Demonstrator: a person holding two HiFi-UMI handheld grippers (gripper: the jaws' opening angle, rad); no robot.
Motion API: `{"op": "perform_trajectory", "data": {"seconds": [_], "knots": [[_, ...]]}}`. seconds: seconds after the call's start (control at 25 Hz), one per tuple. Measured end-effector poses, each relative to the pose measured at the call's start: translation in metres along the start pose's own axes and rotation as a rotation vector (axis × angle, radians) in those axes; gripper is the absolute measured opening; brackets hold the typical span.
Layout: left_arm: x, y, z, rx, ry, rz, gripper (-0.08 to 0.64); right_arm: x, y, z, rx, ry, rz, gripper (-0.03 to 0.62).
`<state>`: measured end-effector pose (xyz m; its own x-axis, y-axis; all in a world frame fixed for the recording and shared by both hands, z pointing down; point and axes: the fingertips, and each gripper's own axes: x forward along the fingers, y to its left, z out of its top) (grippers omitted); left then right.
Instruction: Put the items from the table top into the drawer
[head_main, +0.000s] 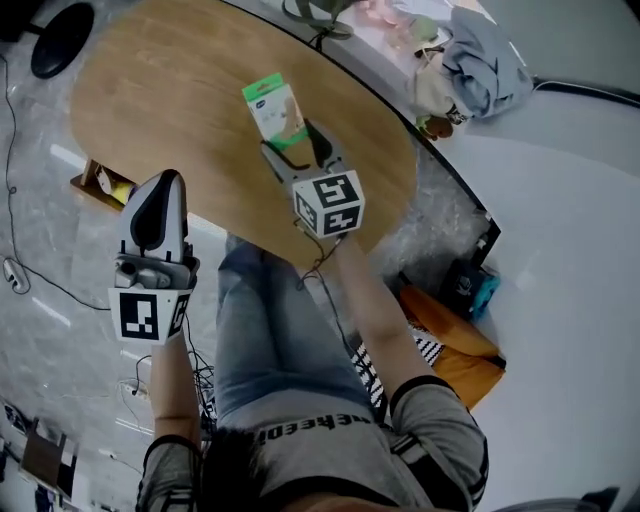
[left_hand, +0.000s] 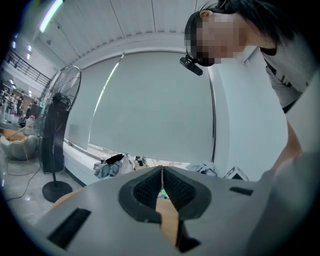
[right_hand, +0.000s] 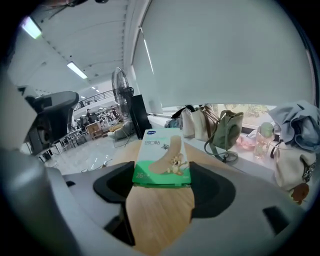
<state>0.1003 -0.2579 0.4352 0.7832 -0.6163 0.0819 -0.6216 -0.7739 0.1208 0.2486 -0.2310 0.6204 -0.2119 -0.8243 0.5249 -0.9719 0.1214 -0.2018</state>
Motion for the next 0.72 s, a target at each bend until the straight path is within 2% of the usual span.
{"op": "perform_trajectory", "data": {"seconds": [0.32,0.48,0.72], "knots": [[-0.079,0.011,0.016,0.007,-0.030,0.155,0.012,-0.010,0.076,0.010,-0.069,-0.003,0.137,0.344],[-0.125,0.018,0.010,0.012,-0.014,0.216,0.012,-0.011,0.116,0.009,-0.105,0.005,0.200,0.344],[-0.186,0.040,0.007,0.000,-0.039,0.325,0.012,-0.001,0.175,0.000,-0.159,0.020,0.278,0.344]]}}
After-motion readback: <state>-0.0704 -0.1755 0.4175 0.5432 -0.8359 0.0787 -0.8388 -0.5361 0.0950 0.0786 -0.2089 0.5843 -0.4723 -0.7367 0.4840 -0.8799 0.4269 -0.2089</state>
